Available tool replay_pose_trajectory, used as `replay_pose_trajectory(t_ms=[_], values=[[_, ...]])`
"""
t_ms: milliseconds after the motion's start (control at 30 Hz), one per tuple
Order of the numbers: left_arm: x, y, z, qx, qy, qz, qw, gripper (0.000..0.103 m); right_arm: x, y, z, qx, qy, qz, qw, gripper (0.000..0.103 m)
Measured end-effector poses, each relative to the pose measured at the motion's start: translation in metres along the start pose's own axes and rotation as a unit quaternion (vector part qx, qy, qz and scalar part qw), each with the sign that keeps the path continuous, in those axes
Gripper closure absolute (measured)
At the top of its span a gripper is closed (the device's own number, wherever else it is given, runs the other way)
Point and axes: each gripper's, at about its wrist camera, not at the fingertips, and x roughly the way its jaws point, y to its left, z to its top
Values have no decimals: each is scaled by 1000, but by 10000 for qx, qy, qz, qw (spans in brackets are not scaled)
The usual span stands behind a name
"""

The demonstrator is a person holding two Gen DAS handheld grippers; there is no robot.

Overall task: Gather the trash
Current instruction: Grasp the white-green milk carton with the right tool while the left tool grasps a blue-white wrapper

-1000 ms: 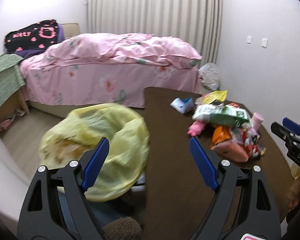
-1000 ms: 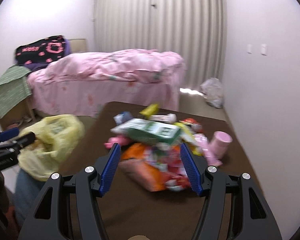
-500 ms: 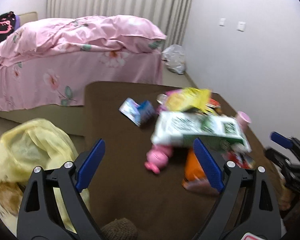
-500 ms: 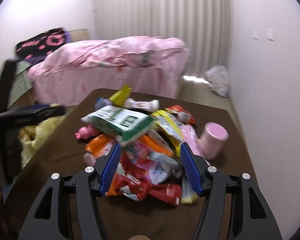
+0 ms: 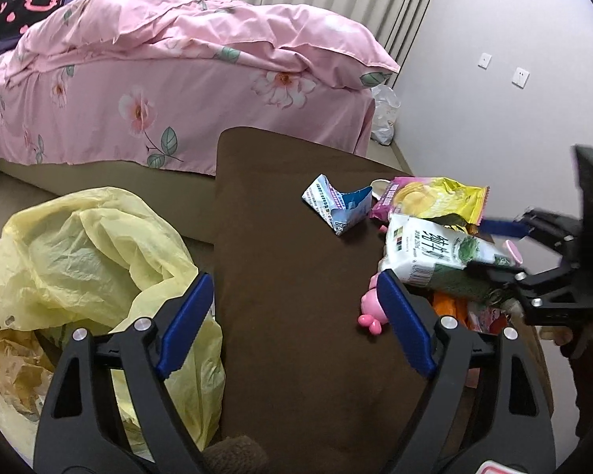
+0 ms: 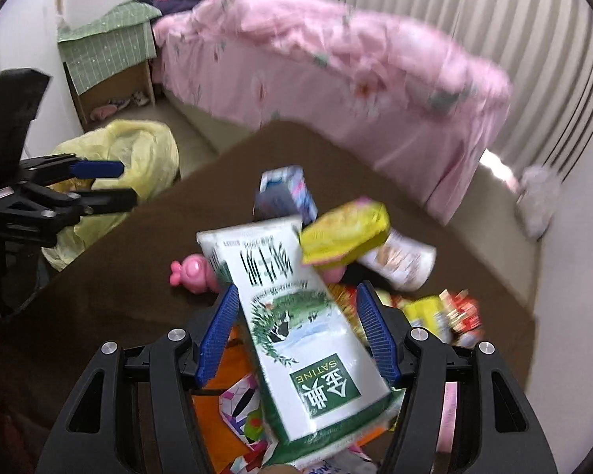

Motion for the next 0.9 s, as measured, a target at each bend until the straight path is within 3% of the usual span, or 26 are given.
replay_pose_trajectory(t_ms=[167,200,233,267,467,567,733,767,800,900], values=[[7,-1,2,-2,16,-141,9999,24,-14,-1,-29,507,-36,-20,9987,51],[9,-3,4,-3,39,-197,9998,25,-21,-1,-36,644,-47,14,9979,60],[11,-6,6,0,51,-259,9997,26,-25,-1,-42,730,-46,59,9973,77],[13,-8,8,12,46,-310,9995,27,-34,-3,-52,909,-81,150,9957,85],[30,-35,31,372,-1,-564,9977,32,-51,-10,-93,1293,-138,229,9912,85],[50,-50,49,664,188,-788,9945,36,-59,-14,-108,1528,-306,197,9876,85],[101,-59,67,908,620,-437,9930,52,-82,-12,-121,1649,-762,-310,9829,83],[111,-58,68,853,727,-385,9930,55,-86,-11,-123,1649,-834,-440,9818,77],[117,-55,68,809,800,-327,9930,62,-90,-9,-125,1649,-900,-490,9810,71],[124,-47,67,674,906,-213,9934,84,-98,-8,-133,1645,-1086,-372,9797,64]])
